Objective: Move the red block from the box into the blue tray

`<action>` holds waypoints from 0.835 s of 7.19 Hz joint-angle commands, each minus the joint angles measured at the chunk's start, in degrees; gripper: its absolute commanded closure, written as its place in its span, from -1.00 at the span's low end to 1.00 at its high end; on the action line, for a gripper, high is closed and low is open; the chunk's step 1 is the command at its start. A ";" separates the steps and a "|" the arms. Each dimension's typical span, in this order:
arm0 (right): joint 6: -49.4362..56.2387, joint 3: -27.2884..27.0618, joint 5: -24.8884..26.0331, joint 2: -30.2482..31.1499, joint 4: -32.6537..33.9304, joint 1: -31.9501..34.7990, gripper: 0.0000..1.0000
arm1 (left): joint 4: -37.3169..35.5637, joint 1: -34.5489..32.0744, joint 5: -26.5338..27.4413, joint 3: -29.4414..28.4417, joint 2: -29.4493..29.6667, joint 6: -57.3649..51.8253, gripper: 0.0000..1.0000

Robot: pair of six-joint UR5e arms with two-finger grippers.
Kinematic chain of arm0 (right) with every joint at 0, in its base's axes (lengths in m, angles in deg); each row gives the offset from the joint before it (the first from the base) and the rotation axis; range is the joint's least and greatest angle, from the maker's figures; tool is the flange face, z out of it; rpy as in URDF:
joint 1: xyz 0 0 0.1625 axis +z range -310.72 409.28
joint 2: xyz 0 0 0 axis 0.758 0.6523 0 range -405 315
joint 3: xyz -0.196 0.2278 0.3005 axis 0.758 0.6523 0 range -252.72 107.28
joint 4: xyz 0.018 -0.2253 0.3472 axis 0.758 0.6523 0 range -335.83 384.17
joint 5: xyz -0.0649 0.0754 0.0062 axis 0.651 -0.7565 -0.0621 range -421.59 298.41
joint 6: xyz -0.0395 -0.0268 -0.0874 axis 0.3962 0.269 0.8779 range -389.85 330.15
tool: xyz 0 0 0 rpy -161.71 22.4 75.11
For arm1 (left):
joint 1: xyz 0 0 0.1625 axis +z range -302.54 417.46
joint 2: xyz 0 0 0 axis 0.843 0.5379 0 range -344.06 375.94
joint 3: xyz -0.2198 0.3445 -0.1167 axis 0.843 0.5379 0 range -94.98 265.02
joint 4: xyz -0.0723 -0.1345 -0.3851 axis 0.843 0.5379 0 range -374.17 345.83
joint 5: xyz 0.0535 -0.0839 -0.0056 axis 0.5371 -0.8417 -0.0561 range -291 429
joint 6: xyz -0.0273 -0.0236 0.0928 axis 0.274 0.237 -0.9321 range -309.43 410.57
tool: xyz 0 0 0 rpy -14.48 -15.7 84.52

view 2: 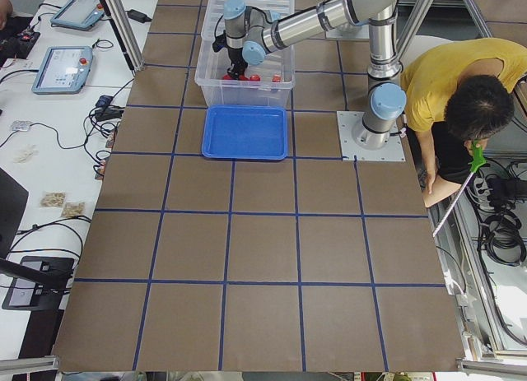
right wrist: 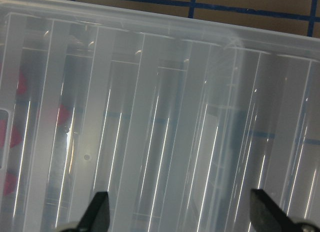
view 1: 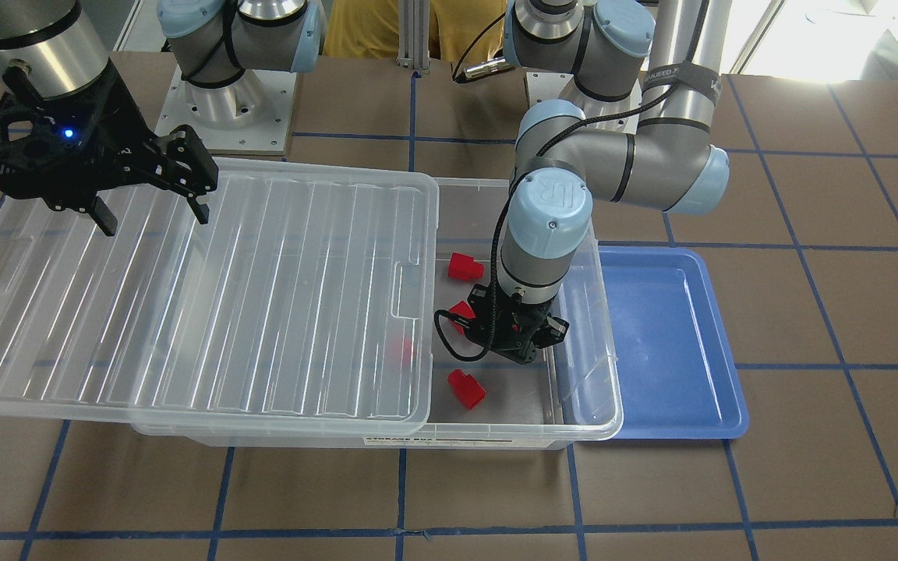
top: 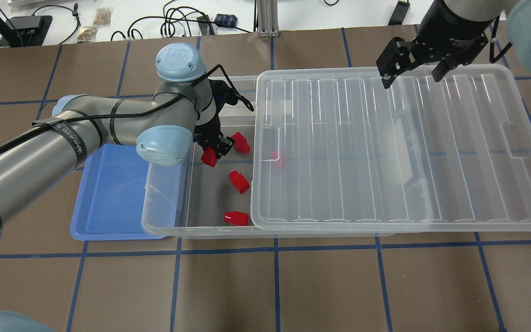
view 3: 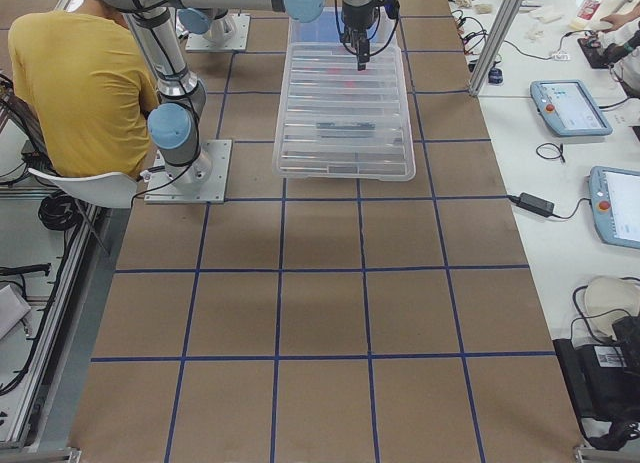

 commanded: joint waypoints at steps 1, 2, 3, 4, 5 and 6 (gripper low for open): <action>0.00 -0.19 0.00 0.00 0.11 0.08 -1.00 | 2.10 -0.09 -0.09 -0.41 -3.79 5.63 0.90; 0.00 -0.27 0.00 0.00 0.38 0.08 -1.00 | 3.95 -0.18 -0.35 -0.33 -5.90 7.03 0.90; 0.00 -0.27 -0.09 0.00 0.73 0.08 -1.00 | 6.31 -0.27 -0.27 -0.33 -8.27 8.18 0.90; -0.09 -0.36 0.00 0.00 0.82 0.08 -1.00 | 9.73 -0.27 -0.35 -0.33 -11.25 8.63 0.90; 0.00 -0.36 -0.09 0.00 1.17 0.08 -1.00 | 13.42 -0.18 0.17 -0.41 -13.72 8.81 0.90; 0.00 -0.36 0.00 -0.09 1.26 0.08 -1.00 | 14.59 0.08 0.52 -0.41 -14.52 8.81 0.90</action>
